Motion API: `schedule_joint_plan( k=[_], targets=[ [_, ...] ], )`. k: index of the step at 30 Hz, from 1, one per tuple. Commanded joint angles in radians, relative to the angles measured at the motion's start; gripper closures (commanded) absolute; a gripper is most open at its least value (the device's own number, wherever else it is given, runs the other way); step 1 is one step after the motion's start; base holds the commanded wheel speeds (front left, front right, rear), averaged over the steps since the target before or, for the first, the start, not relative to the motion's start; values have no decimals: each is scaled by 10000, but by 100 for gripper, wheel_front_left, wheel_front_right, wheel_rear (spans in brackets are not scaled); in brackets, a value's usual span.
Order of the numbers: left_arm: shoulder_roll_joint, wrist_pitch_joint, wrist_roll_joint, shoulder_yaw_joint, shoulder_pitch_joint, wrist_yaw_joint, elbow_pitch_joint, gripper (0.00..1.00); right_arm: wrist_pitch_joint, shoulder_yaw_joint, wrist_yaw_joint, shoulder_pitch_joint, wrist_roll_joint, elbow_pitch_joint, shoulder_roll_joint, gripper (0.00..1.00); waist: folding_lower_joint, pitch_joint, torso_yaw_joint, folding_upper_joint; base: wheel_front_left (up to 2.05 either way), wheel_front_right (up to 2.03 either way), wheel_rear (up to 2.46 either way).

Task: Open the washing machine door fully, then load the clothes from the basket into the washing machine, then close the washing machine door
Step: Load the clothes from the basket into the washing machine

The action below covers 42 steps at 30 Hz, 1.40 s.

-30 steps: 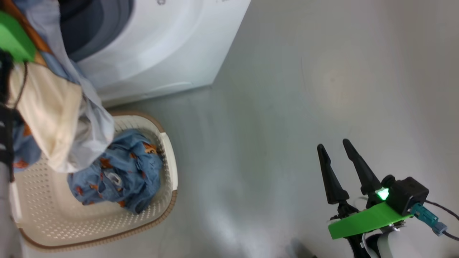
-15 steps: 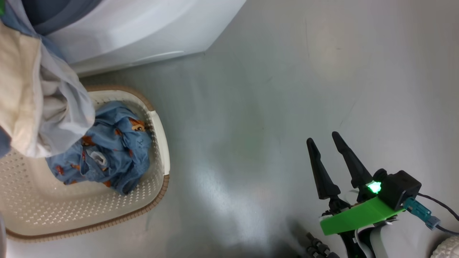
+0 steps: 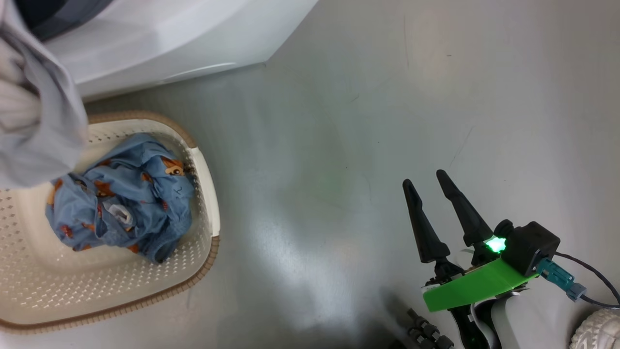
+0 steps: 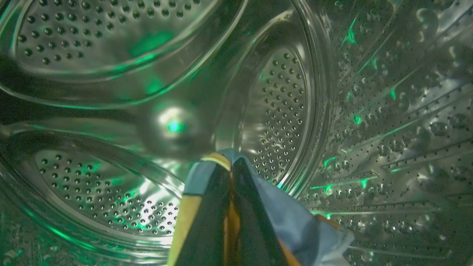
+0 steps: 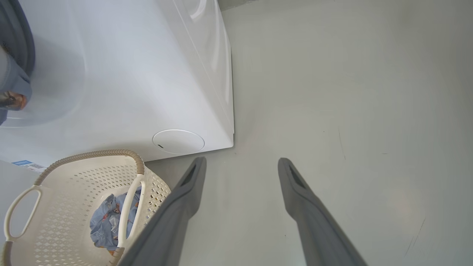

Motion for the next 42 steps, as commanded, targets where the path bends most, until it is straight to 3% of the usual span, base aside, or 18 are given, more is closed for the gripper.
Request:
schedule_joint_plan(
  k=[1,2,3,18,42],
  targets=[
    [450,-47,-41,137,392,34,3,100,-49,218,27,114,79,-139,-22,0,0,-51,14,0,0,0,0],
    [390,-47,-144,188,501,9,280,66,-49,201,27,123,78,-126,-22,0,0,-95,36,0,0,0,0],
    [363,-47,-192,227,514,3,384,0,-49,191,27,122,70,-121,-22,0,0,-108,58,0,0,0,0],
    [-182,-48,-672,399,827,-213,2053,0,-49,8,27,-40,-64,12,-22,0,0,-795,689,0,0,0,0],
    [-1014,-49,-1205,640,2665,-535,2004,0,-49,-271,27,102,-236,346,-22,0,0,-2445,1515,0,0,0,0]
  ],
)
